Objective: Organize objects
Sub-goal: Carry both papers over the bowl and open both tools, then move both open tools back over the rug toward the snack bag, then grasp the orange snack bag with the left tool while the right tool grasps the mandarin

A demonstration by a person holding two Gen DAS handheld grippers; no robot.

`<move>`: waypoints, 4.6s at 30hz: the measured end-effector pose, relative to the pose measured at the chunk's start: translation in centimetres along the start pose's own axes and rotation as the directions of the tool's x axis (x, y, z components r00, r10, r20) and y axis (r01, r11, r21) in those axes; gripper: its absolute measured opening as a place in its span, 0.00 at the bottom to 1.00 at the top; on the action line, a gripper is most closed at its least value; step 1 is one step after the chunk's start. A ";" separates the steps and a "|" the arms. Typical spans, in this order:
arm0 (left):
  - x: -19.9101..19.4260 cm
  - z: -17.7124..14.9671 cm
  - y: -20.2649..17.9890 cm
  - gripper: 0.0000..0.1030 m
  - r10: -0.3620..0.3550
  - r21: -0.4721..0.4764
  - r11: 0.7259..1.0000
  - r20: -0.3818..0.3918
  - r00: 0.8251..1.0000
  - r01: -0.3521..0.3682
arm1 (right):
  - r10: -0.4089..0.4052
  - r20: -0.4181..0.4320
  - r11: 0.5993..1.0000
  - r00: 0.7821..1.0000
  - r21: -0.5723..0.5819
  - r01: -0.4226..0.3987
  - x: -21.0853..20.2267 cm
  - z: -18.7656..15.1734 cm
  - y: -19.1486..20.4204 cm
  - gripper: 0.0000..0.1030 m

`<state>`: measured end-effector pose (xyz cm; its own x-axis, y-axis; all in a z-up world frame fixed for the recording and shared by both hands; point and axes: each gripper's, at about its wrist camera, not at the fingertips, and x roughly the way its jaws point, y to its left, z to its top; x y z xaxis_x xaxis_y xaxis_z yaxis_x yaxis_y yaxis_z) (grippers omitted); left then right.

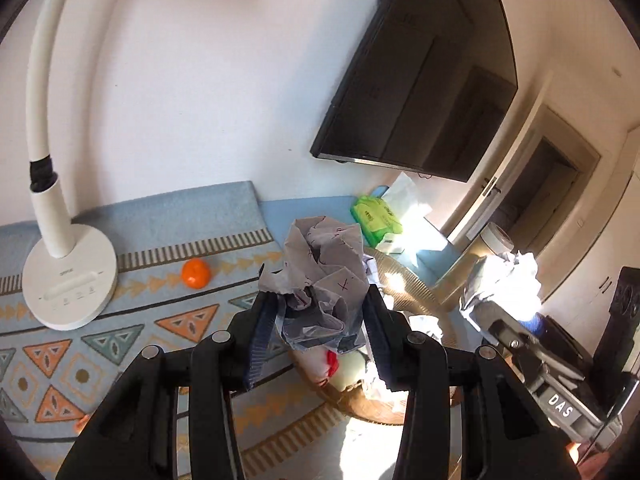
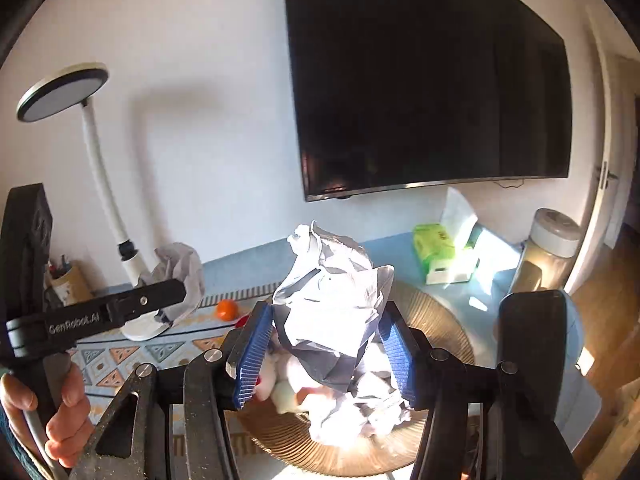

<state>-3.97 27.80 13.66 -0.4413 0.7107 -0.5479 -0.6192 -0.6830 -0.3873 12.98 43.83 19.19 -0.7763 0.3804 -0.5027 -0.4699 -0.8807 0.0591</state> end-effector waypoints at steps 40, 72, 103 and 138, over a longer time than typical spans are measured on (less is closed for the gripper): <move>-14.1 -18.0 18.8 0.99 0.669 -0.201 0.724 -0.031 0.743 -0.660 | 0.246 -0.329 0.936 0.912 -0.163 -0.311 9.0 -15.9 17.9 0.99; -11.1 -18.3 19.6 0.99 0.703 -0.116 0.674 -0.204 0.682 -0.729 | 0.166 -0.440 0.955 0.883 -0.153 -0.256 11.6 -16.8 17.8 1.00; -11.2 -18.3 19.9 0.99 0.694 -0.125 0.680 -0.209 0.689 -0.723 | 0.161 -0.443 0.954 0.882 -0.160 -0.255 11.8 -16.6 17.9 1.00; -11.2 -18.3 20.0 0.99 0.691 -0.124 0.683 -0.210 0.691 -0.720 | 0.156 -0.447 0.954 0.881 -0.162 -0.251 11.7 -16.2 18.1 1.00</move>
<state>0.43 3.12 -1.50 -0.5971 -0.0162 -0.8020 -0.0243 -0.9990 0.0382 2.19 27.78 0.38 -0.5693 0.0719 -0.8190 -0.1854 -0.9817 0.0427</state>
